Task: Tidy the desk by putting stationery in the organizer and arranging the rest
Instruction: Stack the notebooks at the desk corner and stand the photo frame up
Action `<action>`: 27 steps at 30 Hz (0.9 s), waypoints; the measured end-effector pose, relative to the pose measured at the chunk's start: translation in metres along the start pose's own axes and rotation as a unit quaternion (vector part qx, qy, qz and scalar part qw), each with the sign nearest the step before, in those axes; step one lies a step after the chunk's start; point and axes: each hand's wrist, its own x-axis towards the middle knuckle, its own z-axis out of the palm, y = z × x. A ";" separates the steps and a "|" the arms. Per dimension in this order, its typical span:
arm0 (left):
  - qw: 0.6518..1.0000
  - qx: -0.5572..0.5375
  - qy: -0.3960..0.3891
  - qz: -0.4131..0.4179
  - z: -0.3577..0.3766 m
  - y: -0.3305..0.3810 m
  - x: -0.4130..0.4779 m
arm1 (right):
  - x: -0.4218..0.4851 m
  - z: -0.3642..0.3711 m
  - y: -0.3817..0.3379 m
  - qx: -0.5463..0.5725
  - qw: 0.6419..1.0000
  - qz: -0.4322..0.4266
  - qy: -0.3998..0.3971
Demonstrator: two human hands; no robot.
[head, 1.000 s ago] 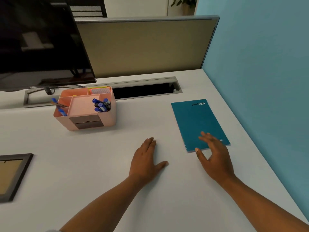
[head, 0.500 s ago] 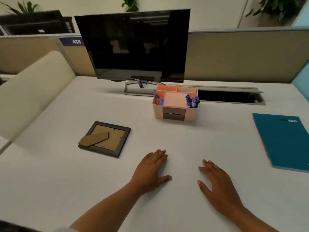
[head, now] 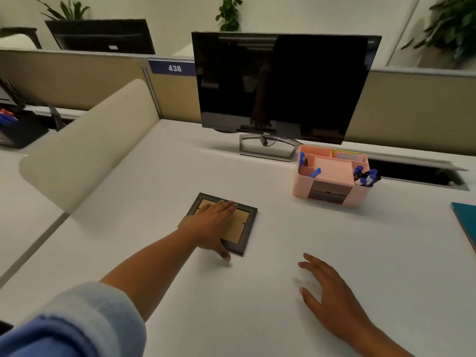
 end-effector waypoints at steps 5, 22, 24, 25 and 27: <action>0.998 0.002 -0.053 0.019 0.006 -0.012 0.024 | 0.013 -0.008 -0.037 -0.009 0.999 -0.006 -0.033; 0.987 0.010 0.049 0.153 -0.013 -0.007 0.057 | 0.105 -0.051 -0.096 -0.092 0.987 -0.060 -0.121; 0.982 -0.062 0.055 0.169 -0.033 -0.006 0.054 | 0.123 -0.055 -0.102 -0.134 0.978 -0.104 -0.122; 0.976 -0.114 0.049 0.179 -0.042 -0.007 0.051 | 0.131 -0.058 -0.105 -0.149 0.974 -0.131 -0.111; 0.952 -0.233 0.024 0.197 -0.056 -0.010 0.044 | 0.146 -0.066 -0.110 -0.150 0.966 -0.205 -0.054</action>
